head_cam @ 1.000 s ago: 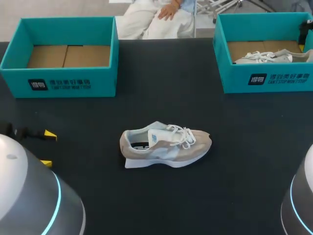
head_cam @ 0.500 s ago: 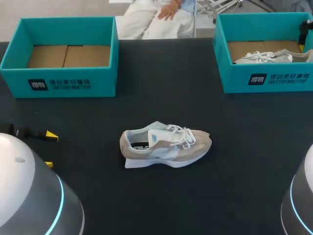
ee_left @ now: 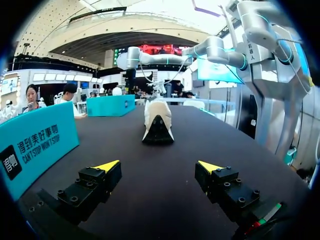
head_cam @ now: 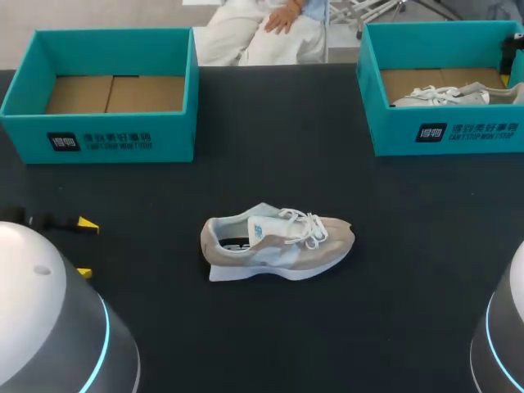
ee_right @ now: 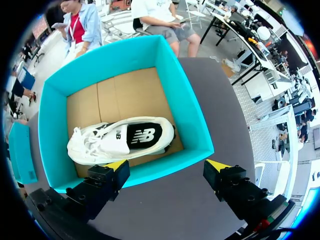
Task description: Take the shoe out of the shoebox, open the shoe tongue, remove and reinsert the insole, then place the shoe into the shoebox
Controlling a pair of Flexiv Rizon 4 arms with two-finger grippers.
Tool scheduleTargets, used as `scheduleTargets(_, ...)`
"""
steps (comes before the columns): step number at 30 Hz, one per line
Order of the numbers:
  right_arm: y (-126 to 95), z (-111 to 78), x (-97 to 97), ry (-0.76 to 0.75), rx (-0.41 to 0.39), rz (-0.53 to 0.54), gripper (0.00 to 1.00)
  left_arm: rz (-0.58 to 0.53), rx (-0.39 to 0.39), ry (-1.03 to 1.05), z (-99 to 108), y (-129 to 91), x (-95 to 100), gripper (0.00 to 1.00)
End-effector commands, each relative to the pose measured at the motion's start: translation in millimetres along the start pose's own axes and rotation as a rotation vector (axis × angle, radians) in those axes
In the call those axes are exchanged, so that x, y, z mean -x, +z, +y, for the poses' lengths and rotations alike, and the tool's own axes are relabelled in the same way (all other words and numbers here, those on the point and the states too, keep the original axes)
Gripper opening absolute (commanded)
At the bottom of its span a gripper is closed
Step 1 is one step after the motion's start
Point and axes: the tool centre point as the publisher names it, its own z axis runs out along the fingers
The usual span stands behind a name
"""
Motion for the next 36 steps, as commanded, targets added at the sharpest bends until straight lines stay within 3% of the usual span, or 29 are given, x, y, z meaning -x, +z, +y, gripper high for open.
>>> scheduleTargets(1,0.0,-1.1,0.0,0.001,0.003,0.0,1.0,-0.086,0.061,-0.012,-17.6,27.4,-14.8,1.0)
scheduleTargets(5,0.0,-1.1,0.0,0.001,0.003,0.0,1.0,-0.095,0.103,-0.012,-19.8,51.0,-11.8,1.0)
scheduleTargets(21,0.0,-1.1,0.0,0.001,0.003,0.0,1.0,-0.079,0.132,0.02,-28.4,140.9,8.5,1.0)
scheduleTargets(28,0.0,-1.1,0.0,0.001,0.003,0.0,1.0,-0.062,0.139,0.008,-30.6,167.0,7.0,1.0)
scheduleTargets(30,0.0,-1.1,0.0,0.001,0.003,0.0,1.0,-0.064,0.178,0.036,-29.5,174.9,5.1,1.0)
scheduleTargets(36,0.0,-1.1,0.0,0.001,0.003,0.0,1.0,-0.046,0.169,0.022,-29.5,194.0,1.4,1.0)
